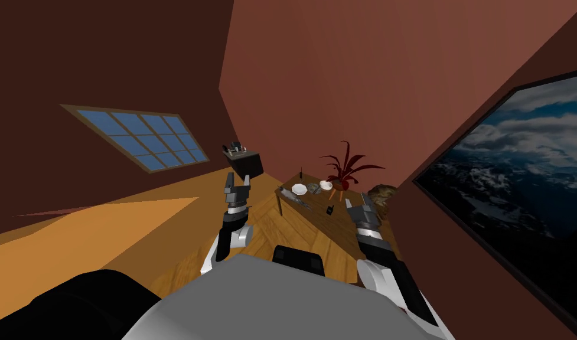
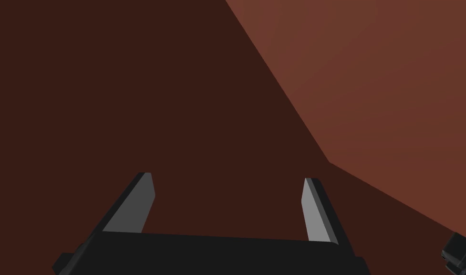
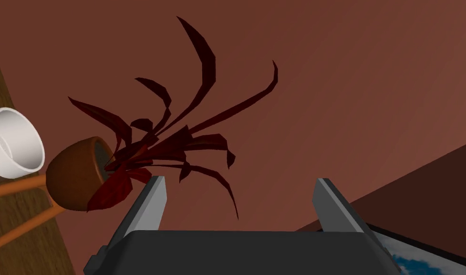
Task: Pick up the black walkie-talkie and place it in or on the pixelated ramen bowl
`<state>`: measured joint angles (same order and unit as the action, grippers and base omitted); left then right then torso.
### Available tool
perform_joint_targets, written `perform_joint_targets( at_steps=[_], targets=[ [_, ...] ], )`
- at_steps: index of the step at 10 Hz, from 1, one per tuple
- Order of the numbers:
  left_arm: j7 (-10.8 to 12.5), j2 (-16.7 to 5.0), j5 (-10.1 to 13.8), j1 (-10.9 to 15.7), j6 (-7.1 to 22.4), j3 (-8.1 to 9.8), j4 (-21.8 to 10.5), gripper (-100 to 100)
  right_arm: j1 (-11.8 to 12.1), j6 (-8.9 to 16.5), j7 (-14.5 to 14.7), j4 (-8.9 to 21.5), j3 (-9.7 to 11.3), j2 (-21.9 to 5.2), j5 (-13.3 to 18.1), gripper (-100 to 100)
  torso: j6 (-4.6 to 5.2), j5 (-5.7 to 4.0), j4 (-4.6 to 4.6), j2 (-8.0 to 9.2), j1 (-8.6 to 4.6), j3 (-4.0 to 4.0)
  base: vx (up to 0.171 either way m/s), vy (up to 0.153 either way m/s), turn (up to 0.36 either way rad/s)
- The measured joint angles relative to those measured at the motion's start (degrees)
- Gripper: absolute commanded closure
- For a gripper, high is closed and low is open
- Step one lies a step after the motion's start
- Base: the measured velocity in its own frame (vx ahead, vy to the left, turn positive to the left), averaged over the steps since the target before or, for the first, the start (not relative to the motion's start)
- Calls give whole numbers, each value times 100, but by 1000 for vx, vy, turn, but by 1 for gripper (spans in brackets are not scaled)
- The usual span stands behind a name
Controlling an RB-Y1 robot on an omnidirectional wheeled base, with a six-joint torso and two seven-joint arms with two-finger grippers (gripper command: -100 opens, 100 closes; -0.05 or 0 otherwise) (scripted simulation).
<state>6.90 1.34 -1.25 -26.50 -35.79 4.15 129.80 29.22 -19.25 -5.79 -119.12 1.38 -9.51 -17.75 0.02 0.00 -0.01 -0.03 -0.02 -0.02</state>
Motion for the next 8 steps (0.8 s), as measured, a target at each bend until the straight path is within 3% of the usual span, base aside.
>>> perform_joint_targets(
  at_steps=[5, 8],
  targets=[
    [0, 0, 0, 0, 0, 0, 0, 0, -63, 292, -209, 417, -58, -232, -863, -100, -2, 0, 0, -1, -1, -1, 7, -5, 99],
    [0, 0, 0, 0, 0, 0, 0, 0, 14, 421, -347, 577, -72, -368, -1395, -100, 0, 0, 0, 0, -1, 0, 7, -5, 123]
  ],
)
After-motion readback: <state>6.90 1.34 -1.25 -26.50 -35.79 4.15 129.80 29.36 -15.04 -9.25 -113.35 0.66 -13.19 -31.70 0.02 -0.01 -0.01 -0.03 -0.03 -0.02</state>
